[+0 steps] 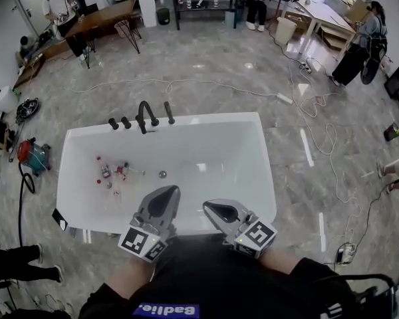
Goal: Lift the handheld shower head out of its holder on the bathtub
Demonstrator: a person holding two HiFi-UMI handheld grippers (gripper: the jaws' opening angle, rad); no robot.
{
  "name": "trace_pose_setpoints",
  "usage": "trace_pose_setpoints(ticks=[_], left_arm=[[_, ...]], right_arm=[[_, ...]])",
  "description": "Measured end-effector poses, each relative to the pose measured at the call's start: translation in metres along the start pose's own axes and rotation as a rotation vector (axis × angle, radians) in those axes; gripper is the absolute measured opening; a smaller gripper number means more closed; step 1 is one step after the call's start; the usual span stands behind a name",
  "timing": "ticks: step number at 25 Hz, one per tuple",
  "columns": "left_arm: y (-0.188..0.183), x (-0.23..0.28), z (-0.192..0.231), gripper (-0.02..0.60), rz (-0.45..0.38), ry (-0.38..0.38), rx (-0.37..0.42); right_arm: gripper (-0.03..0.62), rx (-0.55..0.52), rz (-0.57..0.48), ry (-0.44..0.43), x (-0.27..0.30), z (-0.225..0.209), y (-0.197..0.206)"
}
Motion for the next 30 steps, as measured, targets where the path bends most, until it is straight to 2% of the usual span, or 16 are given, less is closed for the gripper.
trace_pose_setpoints(ticks=[6, 11, 17, 21, 23, 30], left_arm=[[-0.004, 0.018, 0.018, 0.003, 0.0, -0.059, 0.024], [0.003, 0.022, 0.055, 0.003, 0.031, -0.098, 0.026], [0.008, 0.034, 0.102, 0.005, 0.066, -0.102, 0.034], [0.007, 0.046, 0.128, 0.009, 0.071, -0.099, 0.049], [0.008, 0.052, 0.139, 0.04, 0.075, -0.094, 0.052], [0.014, 0.072, 0.165, 0.076, 0.121, -0.084, 0.084]], right_arm=[[0.002, 0.0, 0.009, -0.004, 0.0, -0.012, 0.0], [0.002, 0.018, -0.005, 0.055, 0.007, -0.017, -0.003], [0.002, 0.034, 0.004, 0.131, 0.017, -0.023, 0.003], [0.002, 0.028, -0.003, 0.145, 0.03, -0.024, -0.001], [0.002, 0.032, -0.008, 0.152, 0.035, -0.024, -0.007], [0.002, 0.032, 0.027, 0.202, 0.037, -0.03, -0.006]])
Point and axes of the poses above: the fingertips, and each gripper's own axes: x forward along the fingers, z to its left, y out of its underside, the point moved 3 cm from there along -x, backward along the fingers, and after that the axes turned 4 degrees about z, right-handed, at the moved point
